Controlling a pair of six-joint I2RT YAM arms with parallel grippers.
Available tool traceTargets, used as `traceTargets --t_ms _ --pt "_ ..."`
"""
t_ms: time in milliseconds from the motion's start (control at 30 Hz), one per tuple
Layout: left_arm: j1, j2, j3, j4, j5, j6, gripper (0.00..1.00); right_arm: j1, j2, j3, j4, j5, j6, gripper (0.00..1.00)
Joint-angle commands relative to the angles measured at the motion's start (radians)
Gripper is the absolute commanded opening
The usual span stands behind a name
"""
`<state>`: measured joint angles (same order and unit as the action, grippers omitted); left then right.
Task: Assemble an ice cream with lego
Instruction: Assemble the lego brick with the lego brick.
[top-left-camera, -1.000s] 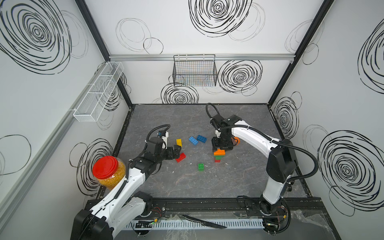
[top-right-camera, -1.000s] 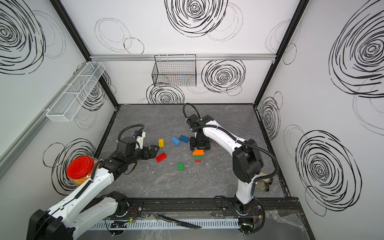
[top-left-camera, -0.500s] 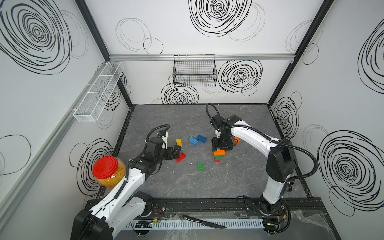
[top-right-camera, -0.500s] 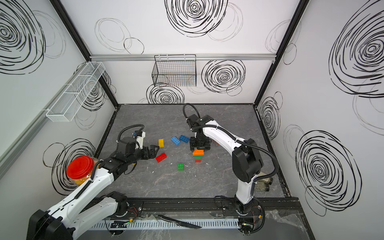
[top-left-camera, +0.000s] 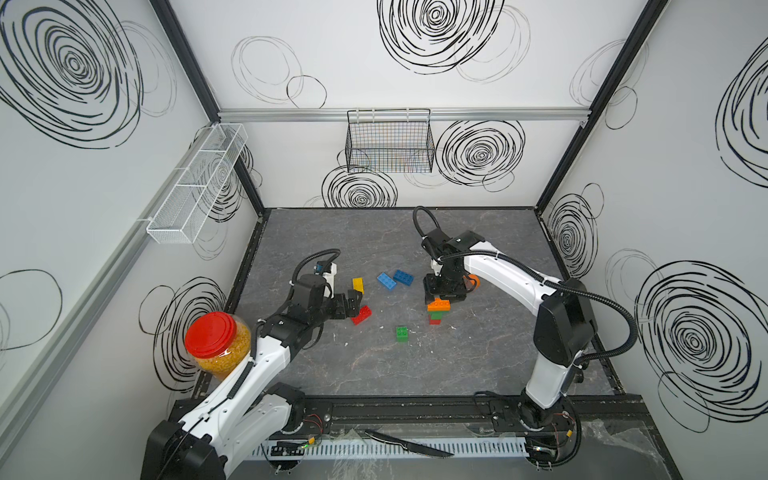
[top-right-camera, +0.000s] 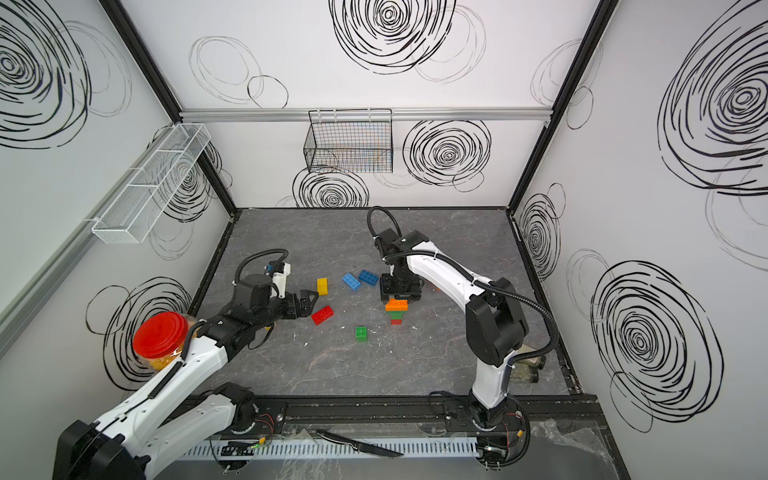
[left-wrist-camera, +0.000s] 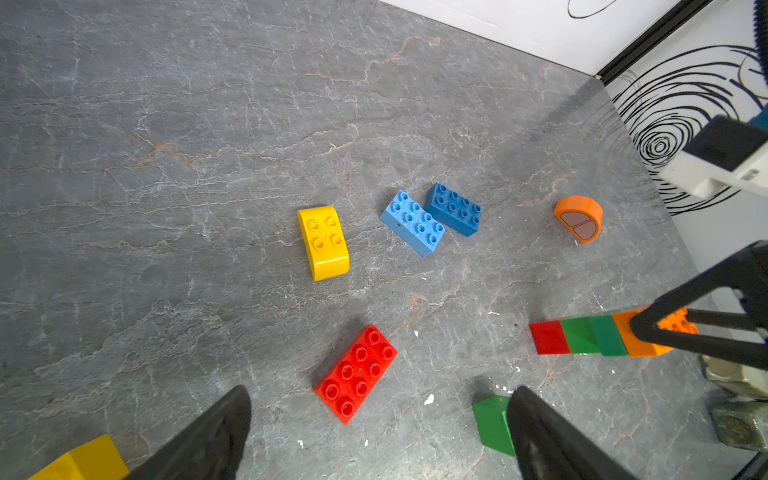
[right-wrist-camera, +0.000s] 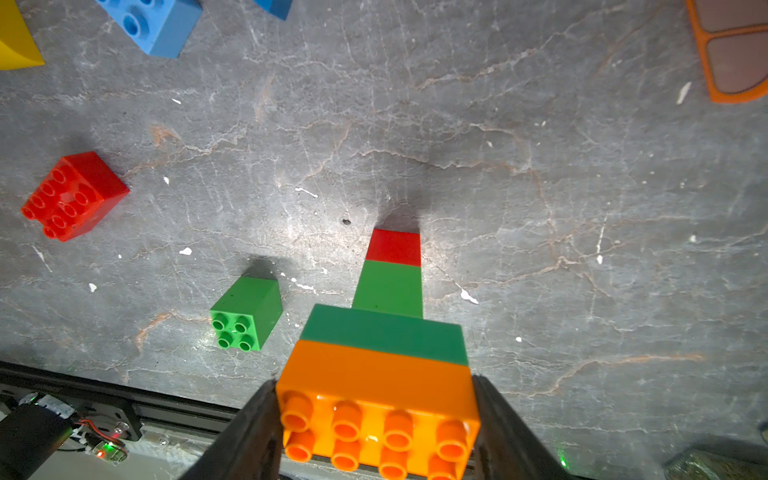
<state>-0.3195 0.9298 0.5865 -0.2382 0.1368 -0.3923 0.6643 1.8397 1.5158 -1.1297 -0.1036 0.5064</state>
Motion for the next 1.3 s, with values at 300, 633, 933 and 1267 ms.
traceTargets --t_ms 300,633,933,1267 --pt "0.008 -0.025 0.015 0.000 -0.013 0.005 0.99 0.009 0.103 -0.017 -0.063 0.069 0.015 0.47" --pt "0.010 -0.025 0.017 0.004 -0.014 0.006 0.99 0.009 0.095 0.030 -0.084 0.067 0.015 0.56" --pt "0.015 -0.032 0.015 0.004 -0.013 0.004 0.99 0.009 0.080 0.045 -0.089 0.064 0.017 0.59" --pt "0.015 -0.038 0.015 0.002 -0.018 0.005 0.99 0.009 0.069 0.061 -0.091 0.064 0.015 0.67"
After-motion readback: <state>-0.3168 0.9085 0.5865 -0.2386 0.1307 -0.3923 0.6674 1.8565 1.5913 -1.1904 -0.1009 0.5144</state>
